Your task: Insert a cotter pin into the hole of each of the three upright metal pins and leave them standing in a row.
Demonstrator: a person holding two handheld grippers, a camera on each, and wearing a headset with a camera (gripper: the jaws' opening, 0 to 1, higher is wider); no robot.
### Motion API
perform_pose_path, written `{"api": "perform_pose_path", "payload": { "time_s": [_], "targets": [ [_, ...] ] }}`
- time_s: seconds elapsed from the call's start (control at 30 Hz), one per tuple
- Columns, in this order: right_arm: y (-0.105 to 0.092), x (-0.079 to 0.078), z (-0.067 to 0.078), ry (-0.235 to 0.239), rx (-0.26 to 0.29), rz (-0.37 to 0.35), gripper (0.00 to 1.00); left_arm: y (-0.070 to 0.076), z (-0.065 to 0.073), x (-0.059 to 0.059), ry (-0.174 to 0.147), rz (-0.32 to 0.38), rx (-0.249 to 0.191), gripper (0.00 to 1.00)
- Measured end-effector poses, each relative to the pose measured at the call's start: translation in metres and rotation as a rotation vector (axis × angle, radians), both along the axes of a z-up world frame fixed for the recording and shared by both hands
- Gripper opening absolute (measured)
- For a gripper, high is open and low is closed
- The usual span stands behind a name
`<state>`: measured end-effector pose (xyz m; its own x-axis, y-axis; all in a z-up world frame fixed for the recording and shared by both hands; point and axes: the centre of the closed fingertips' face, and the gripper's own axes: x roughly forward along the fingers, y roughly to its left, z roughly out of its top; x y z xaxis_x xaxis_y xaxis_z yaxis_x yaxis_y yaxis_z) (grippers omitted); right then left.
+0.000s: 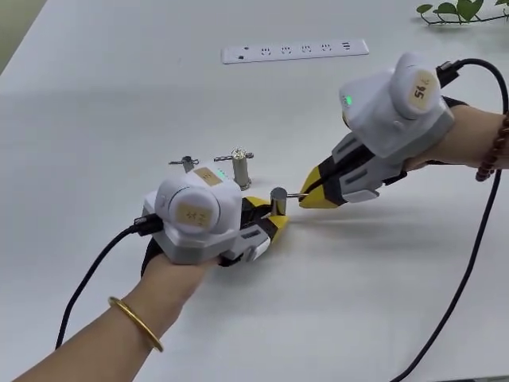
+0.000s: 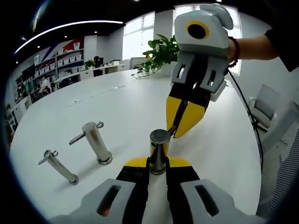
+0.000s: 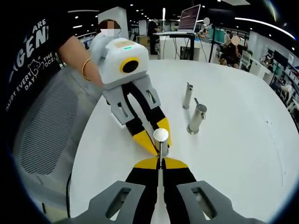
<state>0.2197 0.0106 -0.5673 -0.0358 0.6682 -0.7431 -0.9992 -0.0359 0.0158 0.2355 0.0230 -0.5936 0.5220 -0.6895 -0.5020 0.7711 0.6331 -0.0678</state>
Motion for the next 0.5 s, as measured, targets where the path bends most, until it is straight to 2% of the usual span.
{"api": "perform_pose_path", "payload": {
  "time_s": [0.5],
  "targets": [
    [0.0077,-0.0003,-0.0012,0.000,0.006,0.002,0.00,-0.0002,-0.0001,-0.0012,0.000,0.008,-0.008,0.10]
  ]
}}
